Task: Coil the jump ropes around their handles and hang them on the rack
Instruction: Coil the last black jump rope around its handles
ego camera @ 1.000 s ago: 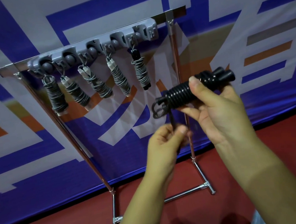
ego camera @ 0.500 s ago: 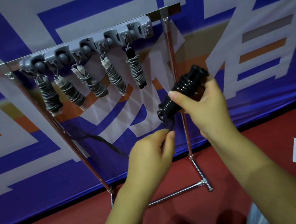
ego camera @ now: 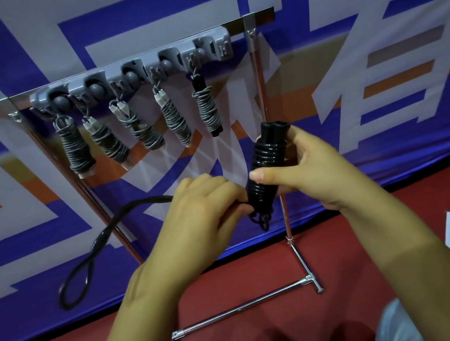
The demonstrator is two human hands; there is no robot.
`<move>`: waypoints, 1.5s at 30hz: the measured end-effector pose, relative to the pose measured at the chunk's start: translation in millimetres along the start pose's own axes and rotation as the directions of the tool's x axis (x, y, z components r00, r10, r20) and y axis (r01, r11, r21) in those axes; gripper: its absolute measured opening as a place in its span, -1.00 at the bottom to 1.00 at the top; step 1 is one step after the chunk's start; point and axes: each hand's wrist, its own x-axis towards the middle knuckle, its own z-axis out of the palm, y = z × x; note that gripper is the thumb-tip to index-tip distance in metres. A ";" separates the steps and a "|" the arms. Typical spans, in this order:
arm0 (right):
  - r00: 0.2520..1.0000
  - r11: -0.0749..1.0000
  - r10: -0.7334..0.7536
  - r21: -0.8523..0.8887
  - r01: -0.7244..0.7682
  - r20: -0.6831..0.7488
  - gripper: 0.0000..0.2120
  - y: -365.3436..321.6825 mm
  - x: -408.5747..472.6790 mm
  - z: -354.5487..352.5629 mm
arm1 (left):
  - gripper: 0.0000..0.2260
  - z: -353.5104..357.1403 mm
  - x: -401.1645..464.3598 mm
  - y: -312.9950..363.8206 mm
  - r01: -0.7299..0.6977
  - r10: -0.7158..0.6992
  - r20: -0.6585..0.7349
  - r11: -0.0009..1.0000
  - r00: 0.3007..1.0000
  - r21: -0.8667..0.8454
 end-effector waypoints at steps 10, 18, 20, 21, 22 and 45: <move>0.971 0.962 0.161 0.189 -0.195 0.178 -0.61 -11.9 -6.5 -10.8 | -0.71 6.8 6.7 -7.3 0.110 -0.120 -0.011 0.943 0.993 -0.314; 0.953 0.830 0.210 0.475 -0.292 0.219 -0.60 -4.7 -11.5 -13.7 | -0.95 21.7 3.2 0.3 0.280 -0.384 0.022 0.631 0.923 -0.724; 0.958 0.836 0.166 0.481 -0.263 0.234 -0.54 -9.9 -13.3 -14.4 | -0.83 26.8 0.2 -4.2 0.313 -0.491 -0.010 0.570 0.871 -0.760; 0.961 0.853 0.154 0.460 -0.246 0.228 -0.59 -12.7 -14.0 -13.5 | -0.77 28.2 -0.9 -6.5 0.322 -0.540 0.002 0.499 0.842 -0.804; 0.963 0.861 0.151 0.449 -0.238 0.222 -0.62 -13.8 -14.2 -12.6 | -0.75 28.7 -2.0 -7.7 0.326 -0.563 0.042 0.414 0.825 -0.850; 0.885 0.895 0.258 0.249 -0.370 0.387 -0.28 1.1 -15.8 -30.0 | -0.80 -7.4 1.3 -36.3 0.298 -0.150 0.260 0.381 0.954 -0.875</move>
